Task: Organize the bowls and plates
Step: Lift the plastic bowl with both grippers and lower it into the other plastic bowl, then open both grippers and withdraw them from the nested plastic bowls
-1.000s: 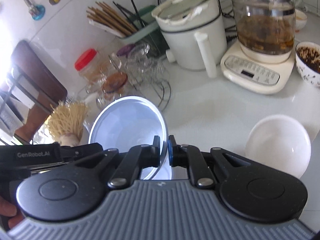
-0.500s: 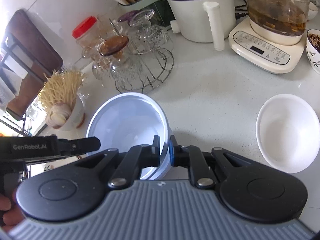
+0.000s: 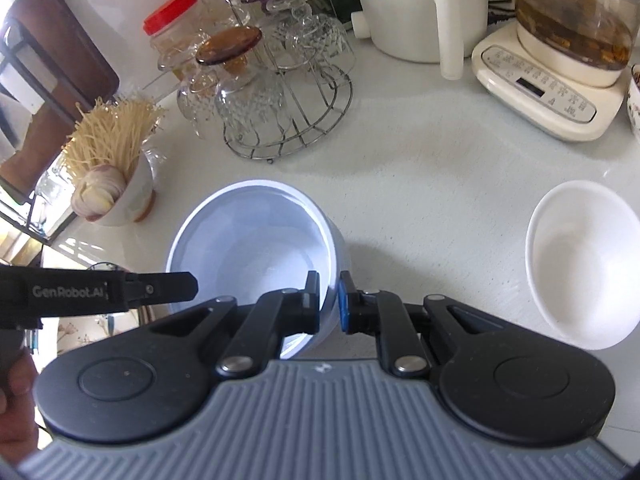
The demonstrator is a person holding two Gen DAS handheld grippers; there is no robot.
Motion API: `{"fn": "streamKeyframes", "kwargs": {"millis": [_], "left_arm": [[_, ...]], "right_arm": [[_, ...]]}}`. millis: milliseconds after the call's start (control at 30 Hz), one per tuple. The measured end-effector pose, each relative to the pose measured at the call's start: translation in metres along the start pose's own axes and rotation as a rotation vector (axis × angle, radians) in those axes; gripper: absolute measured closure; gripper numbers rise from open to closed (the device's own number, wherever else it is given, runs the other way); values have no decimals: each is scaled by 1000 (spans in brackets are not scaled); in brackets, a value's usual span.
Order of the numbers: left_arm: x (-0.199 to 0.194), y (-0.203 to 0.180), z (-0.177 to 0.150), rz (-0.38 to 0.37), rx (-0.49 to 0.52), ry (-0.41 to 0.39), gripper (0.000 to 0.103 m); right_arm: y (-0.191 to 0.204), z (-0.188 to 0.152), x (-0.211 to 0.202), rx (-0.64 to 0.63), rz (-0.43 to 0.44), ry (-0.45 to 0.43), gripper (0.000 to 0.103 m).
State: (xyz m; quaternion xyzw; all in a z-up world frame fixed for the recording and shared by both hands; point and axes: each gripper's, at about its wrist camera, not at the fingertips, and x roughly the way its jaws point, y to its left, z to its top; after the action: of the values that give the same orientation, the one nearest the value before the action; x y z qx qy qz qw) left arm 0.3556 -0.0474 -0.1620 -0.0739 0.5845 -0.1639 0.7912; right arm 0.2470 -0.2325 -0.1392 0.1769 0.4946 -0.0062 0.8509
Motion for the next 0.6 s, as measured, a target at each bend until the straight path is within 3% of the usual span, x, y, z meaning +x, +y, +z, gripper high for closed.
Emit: {"fn": "streamKeyframes", "kwargs": {"millis": [200, 267, 400, 600], "left_arm": [[5, -1, 3, 16, 20, 14, 91], [4, -3, 5, 16, 28, 16, 86], [1, -7, 6, 9, 53, 8, 69], [-11, -8, 9, 19, 75, -27, 55]], "right_arm": [[-2, 1, 5, 9, 19, 2, 90], [-3, 3, 6, 20, 29, 6, 86], [-1, 5, 6, 32, 84, 2, 48], [2, 9, -4, 29, 73, -33, 46]]}}
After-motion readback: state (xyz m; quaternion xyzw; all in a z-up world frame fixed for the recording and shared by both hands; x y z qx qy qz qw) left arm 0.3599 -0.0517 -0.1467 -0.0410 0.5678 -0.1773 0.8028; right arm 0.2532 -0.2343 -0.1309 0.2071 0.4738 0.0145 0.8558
